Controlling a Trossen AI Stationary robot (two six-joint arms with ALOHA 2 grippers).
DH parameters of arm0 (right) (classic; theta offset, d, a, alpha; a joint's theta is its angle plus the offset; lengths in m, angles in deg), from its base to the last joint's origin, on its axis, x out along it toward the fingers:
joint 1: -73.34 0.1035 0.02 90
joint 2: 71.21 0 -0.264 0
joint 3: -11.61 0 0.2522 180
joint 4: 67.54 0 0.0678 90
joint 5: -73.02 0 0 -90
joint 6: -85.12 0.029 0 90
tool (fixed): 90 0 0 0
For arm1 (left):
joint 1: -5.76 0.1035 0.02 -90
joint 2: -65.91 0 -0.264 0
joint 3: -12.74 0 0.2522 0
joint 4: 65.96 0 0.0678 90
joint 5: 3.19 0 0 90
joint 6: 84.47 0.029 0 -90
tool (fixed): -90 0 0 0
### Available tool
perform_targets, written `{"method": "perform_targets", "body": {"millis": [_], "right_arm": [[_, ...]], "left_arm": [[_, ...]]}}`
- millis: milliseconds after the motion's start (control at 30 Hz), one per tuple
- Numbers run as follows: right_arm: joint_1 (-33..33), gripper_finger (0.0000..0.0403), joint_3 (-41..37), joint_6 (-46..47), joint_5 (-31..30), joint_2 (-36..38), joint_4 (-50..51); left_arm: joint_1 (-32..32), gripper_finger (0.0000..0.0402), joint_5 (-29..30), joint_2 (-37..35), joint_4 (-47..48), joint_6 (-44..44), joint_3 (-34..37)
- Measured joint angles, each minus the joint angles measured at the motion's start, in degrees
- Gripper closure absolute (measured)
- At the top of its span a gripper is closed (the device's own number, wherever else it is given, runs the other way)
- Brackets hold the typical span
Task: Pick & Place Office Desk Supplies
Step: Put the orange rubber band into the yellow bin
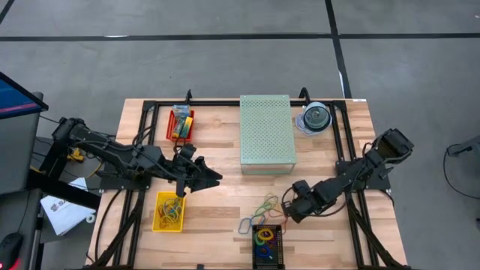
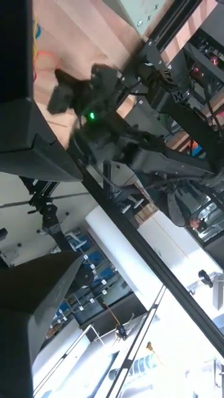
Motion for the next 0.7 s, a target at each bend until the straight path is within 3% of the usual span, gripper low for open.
{"method": "perform_targets", "body": {"millis": [133, 267, 400, 467, 567, 700], "right_arm": [[1.0, 0.0401, 3.8, -2.7, -6.4, 4.8, 0.1], [1.2, 0.0402, 8.6, -11.8, -13.7, 10.8, -5.2], [-0.3, 0.0402, 13.2, -23.3, -15.8, 14.8, -10.4], [-1.2, 0.0402, 16.1, -27.4, -15.8, 16.1, -11.0], [-2.8, 0.0403, 20.7, -33.7, -15.8, 16.5, -11.1], [-5.7, 0.0403, 25.5, -40.7, -15.5, 14.8, -10.3]], "left_arm": [[0.0, 0.0215, 0.0, 0.0, 5.2, -0.3, 0.0], [-0.2, 0.0219, -0.3, 0.2, 15.4, -4.9, 0.0], [-0.2, 0.0218, -4.2, 1.5, 27.1, -9.0, 0.1], [0.4, 0.0213, -7.1, 2.9, 27.8, -13.1, 0.0], [1.3, 0.0203, -11.6, 6.2, 19.6, -17.0, 0.6], [2.7, 0.0183, -15.0, 12.7, -8.5, -17.0, 1.6]]}}
